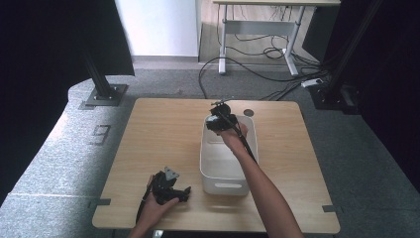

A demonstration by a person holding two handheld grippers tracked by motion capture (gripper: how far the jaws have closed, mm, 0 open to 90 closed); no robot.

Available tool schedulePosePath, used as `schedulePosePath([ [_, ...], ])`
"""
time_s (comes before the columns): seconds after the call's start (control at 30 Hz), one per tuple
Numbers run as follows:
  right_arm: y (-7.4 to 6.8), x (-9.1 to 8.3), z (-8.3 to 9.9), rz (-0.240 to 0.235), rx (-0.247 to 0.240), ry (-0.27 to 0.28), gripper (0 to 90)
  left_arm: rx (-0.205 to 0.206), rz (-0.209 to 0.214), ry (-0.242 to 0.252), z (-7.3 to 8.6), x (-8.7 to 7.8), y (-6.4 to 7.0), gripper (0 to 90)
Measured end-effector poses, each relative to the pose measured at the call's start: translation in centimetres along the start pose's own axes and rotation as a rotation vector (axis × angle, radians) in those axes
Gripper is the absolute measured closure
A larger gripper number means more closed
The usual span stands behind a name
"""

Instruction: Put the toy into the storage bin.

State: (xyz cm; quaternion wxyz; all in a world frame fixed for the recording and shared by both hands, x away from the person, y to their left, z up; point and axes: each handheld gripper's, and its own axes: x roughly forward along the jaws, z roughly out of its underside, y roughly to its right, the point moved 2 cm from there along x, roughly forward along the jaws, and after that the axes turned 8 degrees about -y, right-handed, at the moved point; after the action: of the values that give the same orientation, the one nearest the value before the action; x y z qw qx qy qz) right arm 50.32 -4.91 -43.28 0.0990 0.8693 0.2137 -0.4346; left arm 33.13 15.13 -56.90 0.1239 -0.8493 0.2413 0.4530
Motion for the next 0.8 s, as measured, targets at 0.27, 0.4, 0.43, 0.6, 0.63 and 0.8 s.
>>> schedulePosePath([
  [0.27, 0.3, 0.9, 0.0, -0.025, 0.016, -0.02, 50.2, 0.0, 0.001, -0.001, 0.0, 0.0, 0.0, 1.5],
  [0.4, 0.4, 1.3, 0.1, -0.034, 0.03, -0.032, 50.2, 0.0, 0.001, -0.001, 0.0, 0.0, 0.0, 1.5],
  [0.43, 0.4, 1.4, 0.1, -0.034, 0.03, -0.036, 50.2, 0.0, 0.001, -0.001, 0.0, 0.0, 0.0, 1.5],
  [0.6, 0.4, 1.6, 0.2, -0.027, 0.024, -0.046, 50.2, 0.0, 0.001, -0.001, 0.0, 0.0, 0.0, 1.5],
  [0.63, 0.3, 1.7, 0.3, -0.025, 0.023, -0.049, 50.2, 0.0, 0.001, -0.001, 0.0, 0.0, 0.0, 1.5],
  [0.8, 0.2, 2.3, 0.5, -0.011, 0.013, -0.075, 50.2, 0.0, 0.001, 0.0, 0.0, 0.0, 0.0, 1.5],
])
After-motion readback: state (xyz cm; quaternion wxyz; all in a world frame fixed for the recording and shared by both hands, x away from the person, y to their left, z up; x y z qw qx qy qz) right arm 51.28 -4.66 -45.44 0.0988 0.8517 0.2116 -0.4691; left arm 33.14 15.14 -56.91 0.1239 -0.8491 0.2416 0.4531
